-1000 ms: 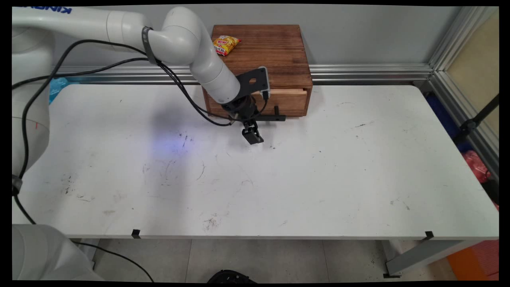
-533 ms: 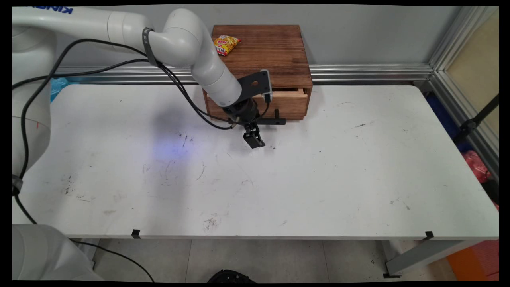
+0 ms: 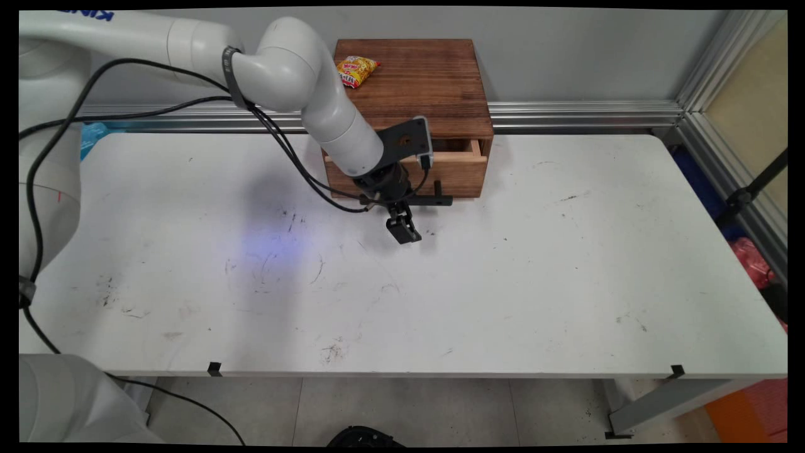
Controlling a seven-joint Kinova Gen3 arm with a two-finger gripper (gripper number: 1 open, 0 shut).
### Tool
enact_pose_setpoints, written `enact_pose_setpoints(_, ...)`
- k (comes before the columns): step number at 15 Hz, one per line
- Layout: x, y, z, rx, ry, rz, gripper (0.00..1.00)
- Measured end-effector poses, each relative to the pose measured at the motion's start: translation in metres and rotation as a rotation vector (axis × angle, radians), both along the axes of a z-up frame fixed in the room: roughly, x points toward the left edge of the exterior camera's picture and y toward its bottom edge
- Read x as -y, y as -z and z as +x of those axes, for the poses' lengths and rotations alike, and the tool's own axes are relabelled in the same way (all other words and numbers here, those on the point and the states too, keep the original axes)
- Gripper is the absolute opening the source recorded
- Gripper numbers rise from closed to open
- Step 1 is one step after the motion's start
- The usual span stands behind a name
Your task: Open the drawer
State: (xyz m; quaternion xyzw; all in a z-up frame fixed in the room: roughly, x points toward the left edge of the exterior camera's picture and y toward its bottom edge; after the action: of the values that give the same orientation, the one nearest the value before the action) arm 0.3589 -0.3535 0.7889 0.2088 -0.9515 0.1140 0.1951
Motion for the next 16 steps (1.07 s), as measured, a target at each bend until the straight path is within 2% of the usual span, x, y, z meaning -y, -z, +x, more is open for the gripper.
enact_pose_setpoints(16,-0.05,-0.003,-0.019,-0.023,0.014,0.066,1.0)
